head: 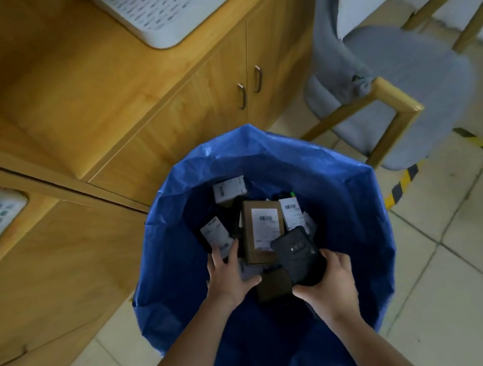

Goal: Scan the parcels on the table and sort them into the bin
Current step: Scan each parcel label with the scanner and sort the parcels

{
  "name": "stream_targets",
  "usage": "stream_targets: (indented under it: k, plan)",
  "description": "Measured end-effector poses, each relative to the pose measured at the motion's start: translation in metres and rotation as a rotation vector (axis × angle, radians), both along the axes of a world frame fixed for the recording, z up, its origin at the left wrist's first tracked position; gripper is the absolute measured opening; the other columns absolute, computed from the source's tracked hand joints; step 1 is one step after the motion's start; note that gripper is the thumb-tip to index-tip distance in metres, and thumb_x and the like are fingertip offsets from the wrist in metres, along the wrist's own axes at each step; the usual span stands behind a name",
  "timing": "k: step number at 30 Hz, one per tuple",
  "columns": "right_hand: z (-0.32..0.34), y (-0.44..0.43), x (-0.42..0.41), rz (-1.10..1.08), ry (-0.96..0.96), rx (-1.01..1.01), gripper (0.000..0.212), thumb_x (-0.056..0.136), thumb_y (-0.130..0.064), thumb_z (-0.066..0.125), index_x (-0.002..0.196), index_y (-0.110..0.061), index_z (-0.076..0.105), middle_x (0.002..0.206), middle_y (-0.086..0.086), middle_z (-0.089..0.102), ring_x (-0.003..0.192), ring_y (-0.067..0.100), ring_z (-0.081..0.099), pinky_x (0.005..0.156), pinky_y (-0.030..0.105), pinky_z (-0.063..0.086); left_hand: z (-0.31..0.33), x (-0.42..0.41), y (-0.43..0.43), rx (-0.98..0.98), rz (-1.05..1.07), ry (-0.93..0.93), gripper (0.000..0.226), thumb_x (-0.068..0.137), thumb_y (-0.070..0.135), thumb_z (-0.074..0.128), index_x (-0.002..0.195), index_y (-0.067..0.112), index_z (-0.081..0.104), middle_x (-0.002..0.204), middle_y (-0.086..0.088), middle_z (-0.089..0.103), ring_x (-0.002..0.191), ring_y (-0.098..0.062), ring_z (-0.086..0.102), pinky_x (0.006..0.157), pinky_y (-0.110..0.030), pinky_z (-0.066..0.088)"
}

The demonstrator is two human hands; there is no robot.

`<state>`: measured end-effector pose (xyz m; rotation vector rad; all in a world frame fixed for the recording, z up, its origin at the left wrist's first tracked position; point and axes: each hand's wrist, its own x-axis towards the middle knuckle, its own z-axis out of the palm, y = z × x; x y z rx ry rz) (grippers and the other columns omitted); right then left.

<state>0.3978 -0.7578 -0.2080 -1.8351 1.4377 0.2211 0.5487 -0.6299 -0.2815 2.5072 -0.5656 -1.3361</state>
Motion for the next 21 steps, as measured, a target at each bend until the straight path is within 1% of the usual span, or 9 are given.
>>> stream_targets:
  k: [2,4,6,10,12,15,18,20,21]
  plan:
    - [0.019,0.001,-0.004,0.006,-0.018,-0.008,0.082,0.056,-0.033,0.083,0.13,-0.022,0.048,0.115,-0.012,0.033,0.102,0.018,0.055,0.084,0.044,0.052,0.019,-0.001,0.004,-0.038,-0.009,-0.043,0.085,0.087,0.049,0.065,0.152,0.035,0.012,0.158,-0.009,-0.001,0.144,-0.032,0.008,0.114,-0.049,0.028]
    - [0.041,0.003,-0.011,-0.004,-0.053,-0.016,0.081,0.057,-0.032,0.083,0.129,-0.023,0.048,0.114,-0.014,0.032,0.105,0.018,0.054,0.086,0.042,0.05,0.041,-0.004,0.005,-0.061,-0.039,-0.074,0.074,0.09,0.047,0.061,0.15,0.03,0.021,0.152,-0.008,0.019,0.137,-0.027,0.024,0.108,-0.043,0.036]
    - [0.064,0.004,-0.019,-0.018,-0.09,-0.027,0.081,0.056,-0.031,0.083,0.129,-0.023,0.049,0.118,-0.012,0.036,0.107,0.018,0.054,0.087,0.043,0.05,0.068,-0.009,0.003,-0.091,-0.08,-0.102,0.066,0.092,0.044,0.059,0.147,0.026,0.028,0.145,-0.005,0.031,0.129,-0.024,0.034,0.104,-0.039,0.04]
    - [0.109,0.003,-0.046,-0.035,-0.16,-0.056,0.086,0.053,-0.028,0.084,0.131,-0.017,0.049,0.125,-0.005,0.04,0.112,0.02,0.052,0.093,0.044,0.049,0.127,-0.026,-0.003,-0.193,-0.136,-0.156,0.057,0.094,0.04,0.057,0.144,0.023,0.034,0.139,-0.002,0.037,0.127,-0.02,0.041,0.1,-0.035,0.044]
    - [0.133,0.001,-0.066,-0.039,-0.17,-0.074,0.088,0.05,-0.029,0.082,0.13,-0.016,0.048,0.119,-0.008,0.038,0.111,0.021,0.052,0.093,0.044,0.048,0.156,-0.039,-0.007,-0.223,-0.168,-0.204,0.052,0.096,0.038,0.055,0.141,0.023,0.036,0.135,0.0,0.038,0.121,-0.018,0.044,0.091,-0.032,0.047]
    - [0.168,-0.004,-0.106,-0.083,-0.208,-0.099,0.085,0.051,-0.023,0.084,0.127,-0.015,0.049,0.113,-0.009,0.034,0.106,0.02,0.051,0.087,0.038,0.049,0.199,-0.065,-0.016,-0.269,-0.237,-0.274,0.039,0.098,0.034,0.051,0.134,0.02,0.043,0.125,0.001,0.042,0.105,-0.017,0.051,0.078,-0.027,0.044]
    - [0.201,-0.007,-0.154,-0.138,-0.259,-0.147,0.076,0.053,-0.015,0.084,0.122,-0.011,0.051,0.111,-0.004,0.038,0.1,0.02,0.052,0.074,0.028,0.042,0.241,-0.101,-0.029,-0.324,-0.328,-0.338,0.028,0.099,0.028,0.049,0.123,0.014,0.053,0.115,-0.001,0.049,0.102,-0.019,0.053,0.079,-0.028,0.042]
    - [0.224,-0.008,-0.191,-0.179,-0.276,-0.195,0.075,0.054,-0.014,0.084,0.12,-0.01,0.051,0.109,-0.004,0.038,0.095,0.018,0.05,0.072,0.025,0.039,0.266,-0.129,-0.042,-0.389,-0.376,-0.369,0.024,0.098,0.029,0.049,0.117,0.015,0.055,0.113,0.0,0.051,0.104,-0.02,0.054,0.078,-0.028,0.039]
    - [0.234,-0.009,-0.21,-0.197,-0.274,-0.211,0.077,0.053,-0.015,0.085,0.121,-0.012,0.05,0.109,-0.005,0.038,0.094,0.016,0.049,0.072,0.025,0.039,0.278,-0.145,-0.048,-0.426,-0.397,-0.369,0.024,0.097,0.028,0.05,0.117,0.016,0.055,0.113,0.001,0.052,0.106,-0.019,0.054,0.081,-0.028,0.041]
